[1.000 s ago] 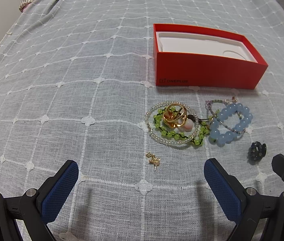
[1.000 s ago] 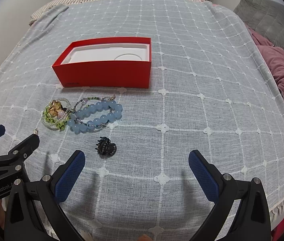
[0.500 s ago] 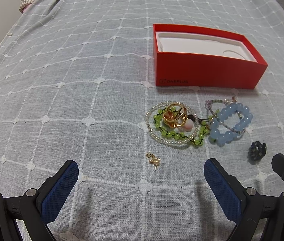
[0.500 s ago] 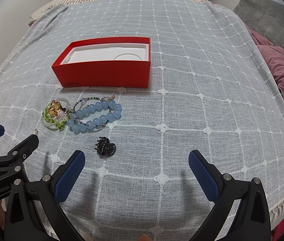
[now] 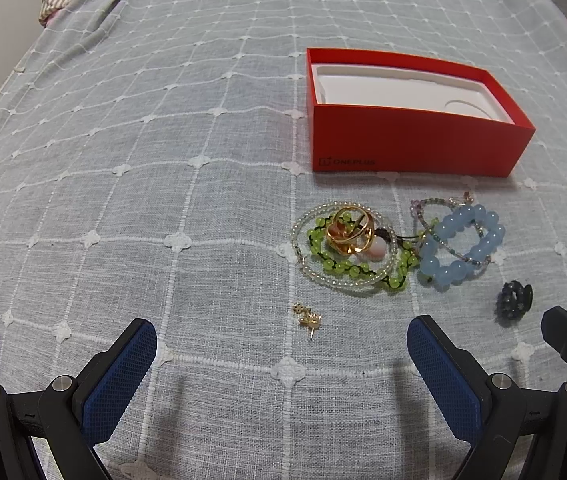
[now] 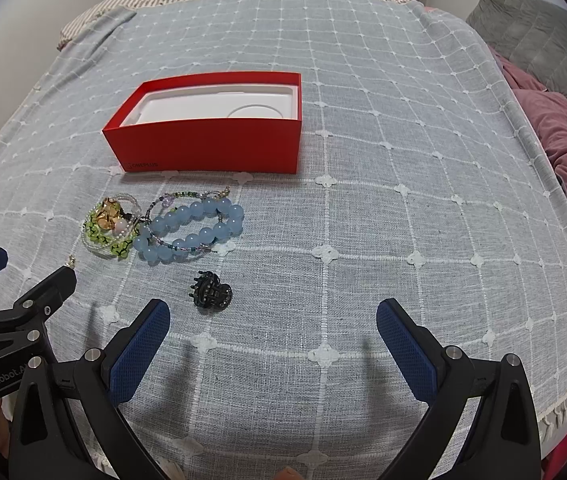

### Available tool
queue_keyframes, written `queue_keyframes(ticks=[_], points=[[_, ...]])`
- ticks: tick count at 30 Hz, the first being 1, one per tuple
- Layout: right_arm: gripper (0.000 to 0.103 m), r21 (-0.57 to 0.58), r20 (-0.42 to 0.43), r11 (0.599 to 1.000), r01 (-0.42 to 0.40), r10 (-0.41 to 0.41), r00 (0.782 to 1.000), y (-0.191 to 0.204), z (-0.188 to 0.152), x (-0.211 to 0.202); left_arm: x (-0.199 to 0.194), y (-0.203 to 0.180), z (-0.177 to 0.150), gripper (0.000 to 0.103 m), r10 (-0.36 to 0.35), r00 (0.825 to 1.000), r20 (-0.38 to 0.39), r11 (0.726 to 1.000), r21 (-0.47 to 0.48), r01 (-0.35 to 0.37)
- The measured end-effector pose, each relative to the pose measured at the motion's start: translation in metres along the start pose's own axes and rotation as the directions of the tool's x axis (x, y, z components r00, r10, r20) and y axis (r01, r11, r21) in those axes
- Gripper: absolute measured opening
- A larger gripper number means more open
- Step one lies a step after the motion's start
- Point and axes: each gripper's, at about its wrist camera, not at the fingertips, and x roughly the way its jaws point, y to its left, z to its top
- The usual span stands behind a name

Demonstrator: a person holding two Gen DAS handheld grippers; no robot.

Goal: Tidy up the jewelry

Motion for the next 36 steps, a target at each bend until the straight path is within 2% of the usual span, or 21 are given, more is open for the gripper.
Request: queue_keyframes(ticks=[28,33,36], points=[[0.103,-0.006,0.003,1.000,0.001,-0.001,1.000,-0.006,-0.002,0.001,-0.001,0.009,0.005,0.103,0.013,1.000,0.013,1.000,-0.014,-0.013],[0.103,-0.017,-0.016,0.999,-0.034,0.034,0.999,-0.008,0.000,0.003,0.004,0.018,0.008,0.103,-0.015,1.000,0.023,1.000,-0.016,0.015],[0.103,-0.038,-0.023,0.998,-0.042,0.041,0.999,-0.008,0.002,0.006,0.011,0.020,0.010,0.103,-0.066,0.998,0.000,0.998,-0.001,0.066]])
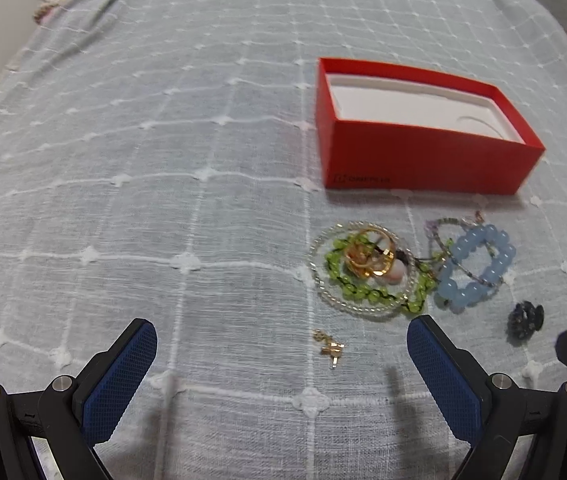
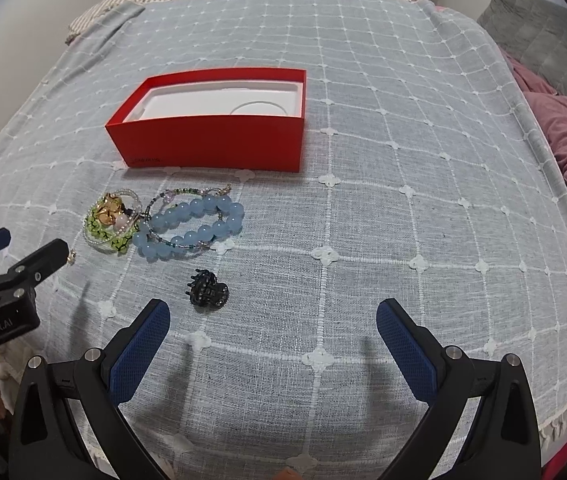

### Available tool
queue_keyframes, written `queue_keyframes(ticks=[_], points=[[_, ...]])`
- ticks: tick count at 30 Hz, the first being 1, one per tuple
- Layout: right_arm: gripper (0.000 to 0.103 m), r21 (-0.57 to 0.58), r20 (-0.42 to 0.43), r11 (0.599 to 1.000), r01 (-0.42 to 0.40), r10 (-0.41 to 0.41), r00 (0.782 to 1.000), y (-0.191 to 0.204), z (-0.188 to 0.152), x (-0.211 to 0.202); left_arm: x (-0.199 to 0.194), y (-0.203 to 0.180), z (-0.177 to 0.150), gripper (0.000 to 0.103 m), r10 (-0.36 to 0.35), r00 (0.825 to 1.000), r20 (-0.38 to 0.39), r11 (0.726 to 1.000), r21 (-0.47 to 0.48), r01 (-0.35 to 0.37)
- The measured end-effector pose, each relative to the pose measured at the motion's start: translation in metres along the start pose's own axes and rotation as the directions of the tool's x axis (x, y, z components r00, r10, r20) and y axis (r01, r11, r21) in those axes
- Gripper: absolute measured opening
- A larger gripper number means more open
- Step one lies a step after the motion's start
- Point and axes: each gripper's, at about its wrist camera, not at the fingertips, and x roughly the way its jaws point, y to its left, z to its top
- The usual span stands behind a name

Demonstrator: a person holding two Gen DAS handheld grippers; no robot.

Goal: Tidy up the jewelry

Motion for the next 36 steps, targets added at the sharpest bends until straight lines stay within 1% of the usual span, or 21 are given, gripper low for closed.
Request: queue_keyframes(ticks=[3,9,11,13,16,19,22,24,25,27,28,33,36], points=[[0.103,-0.002,-0.009,0.999,-0.041,0.041,0.999,-0.002,0.001,0.003,0.007,0.000,0.000,0.103,-0.033,0.999,-0.030,0.999,0.024,0.034],[0.103,-0.031,0.003,0.993,-0.110,0.111,0.994,-0.004,0.003,0.007,0.006,0.001,0.001,0.103,-0.056,0.998,-0.018,0.998,0.041,0.057],[0.103,-0.024,0.006,0.991,-0.134,0.134,0.991,-0.007,0.004,0.009,0.006,0.001,0.003,0.103,-0.065,0.998,-0.012,0.997,0.047,0.065],[0.101,-0.011,0.006,0.987,-0.161,0.161,0.987,-0.011,0.007,0.011,0.007,0.003,0.004,0.103,-0.077,0.997,-0.014,0.996,0.047,0.077],[0.095,0.006,0.014,0.981,-0.192,0.192,0.981,-0.016,0.012,0.013,0.010,0.005,0.006,0.103,-0.105,0.994,-0.020,0.994,0.041,0.106],[0.087,0.012,0.024,0.977,-0.211,0.211,0.977,-0.019,0.016,0.016,0.011,0.006,0.007,0.100,-0.121,0.993,-0.014,0.992,0.039,0.121],[0.079,0.020,0.030,0.971,-0.239,0.238,0.971,-0.020,0.022,0.022,0.013,0.005,0.007,0.095,-0.135,0.991,-0.014,0.990,0.044,0.136],[0.072,0.015,0.027,0.967,-0.253,0.252,0.967,-0.019,0.026,0.026,0.013,0.004,0.007,0.092,-0.141,0.990,-0.012,0.989,0.052,0.141],[0.069,0.011,0.026,0.965,-0.261,0.260,0.965,-0.018,0.028,0.029,0.014,0.003,0.007,0.092,-0.143,0.990,-0.011,0.988,0.057,0.143],[0.062,0.004,0.023,0.962,-0.275,0.274,0.961,-0.017,0.032,0.034,0.015,0.002,0.006,0.089,-0.146,0.989,-0.012,0.987,0.066,0.146],[0.060,0.002,0.024,0.960,-0.280,0.280,0.960,-0.016,0.034,0.037,0.016,0.002,0.007,0.088,-0.148,0.989,-0.012,0.987,0.069,0.148],[0.045,-0.012,0.030,0.958,-0.287,0.287,0.958,-0.012,0.041,0.047,0.018,0.002,0.009,0.085,-0.156,0.988,-0.004,0.985,0.071,0.156],[0.038,-0.014,0.035,0.959,-0.284,0.285,0.958,-0.011,0.043,0.052,0.020,0.002,0.010,0.083,-0.157,0.988,-0.003,0.985,0.073,0.157]])
